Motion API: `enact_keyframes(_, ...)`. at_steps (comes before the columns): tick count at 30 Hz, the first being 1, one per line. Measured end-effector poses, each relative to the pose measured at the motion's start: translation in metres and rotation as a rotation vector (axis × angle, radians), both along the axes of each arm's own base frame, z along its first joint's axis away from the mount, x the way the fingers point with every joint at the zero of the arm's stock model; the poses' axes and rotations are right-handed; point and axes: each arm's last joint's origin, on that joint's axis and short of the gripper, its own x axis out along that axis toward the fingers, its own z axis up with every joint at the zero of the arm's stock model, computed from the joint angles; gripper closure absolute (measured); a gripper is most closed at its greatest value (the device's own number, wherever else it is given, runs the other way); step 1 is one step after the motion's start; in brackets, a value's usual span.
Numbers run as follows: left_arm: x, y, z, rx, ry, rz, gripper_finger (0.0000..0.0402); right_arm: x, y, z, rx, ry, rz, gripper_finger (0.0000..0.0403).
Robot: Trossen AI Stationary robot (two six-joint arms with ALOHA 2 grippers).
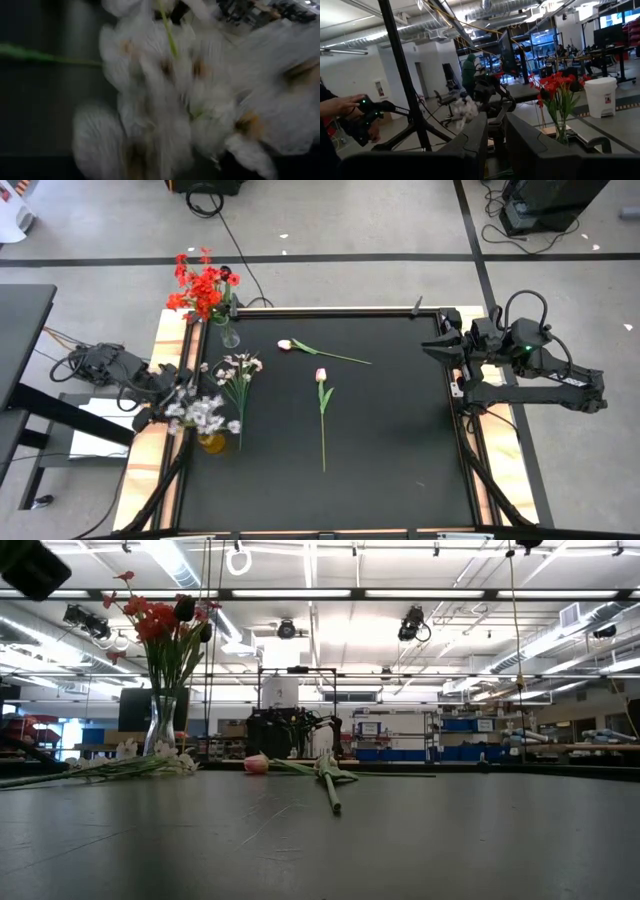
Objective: Sort flowers into vase by color
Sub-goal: Put the white flowers into the yellow vase, then put the pink flower into the yellow vase
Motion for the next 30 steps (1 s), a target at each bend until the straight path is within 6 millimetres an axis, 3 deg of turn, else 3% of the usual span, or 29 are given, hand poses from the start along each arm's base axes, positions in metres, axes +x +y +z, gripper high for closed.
enact_keyframes(5, -0.001, -0.001, 0.000, -0.086, 0.054, -0.013, 0.0089, 0.000, 0.000, 0.000, 0.000, 0.000, 0.000, 0.0327)
enact_keyframes(9, -0.002, -0.002, 0.001, -0.190, 0.127, -0.036, 0.0065, 0.000, 0.000, 0.000, 0.000, 0.000, 0.000, 0.0327)
enact_keyframes(14, -0.011, 0.002, 0.014, -0.223, 0.101, -0.034, 0.0070, 0.000, 0.000, 0.000, 0.000, 0.000, 0.000, 0.0327)
enact_keyframes(20, -0.034, 0.017, 0.041, -0.199, -0.012, 0.092, 0.0091, 0.000, 0.000, 0.000, 0.000, 0.000, 0.000, 0.0327)
enact_keyframes(26, -0.049, 0.031, 0.069, -0.171, -0.242, 0.311, 0.0109, 0.000, 0.000, 0.000, 0.000, 0.000, 0.000, 0.0327)
enact_keyframes(30, -0.044, 0.033, 0.093, -0.217, -0.456, 0.416, 0.0115, 0.000, 0.000, 0.000, 0.000, 0.000, 0.000, 0.0327)
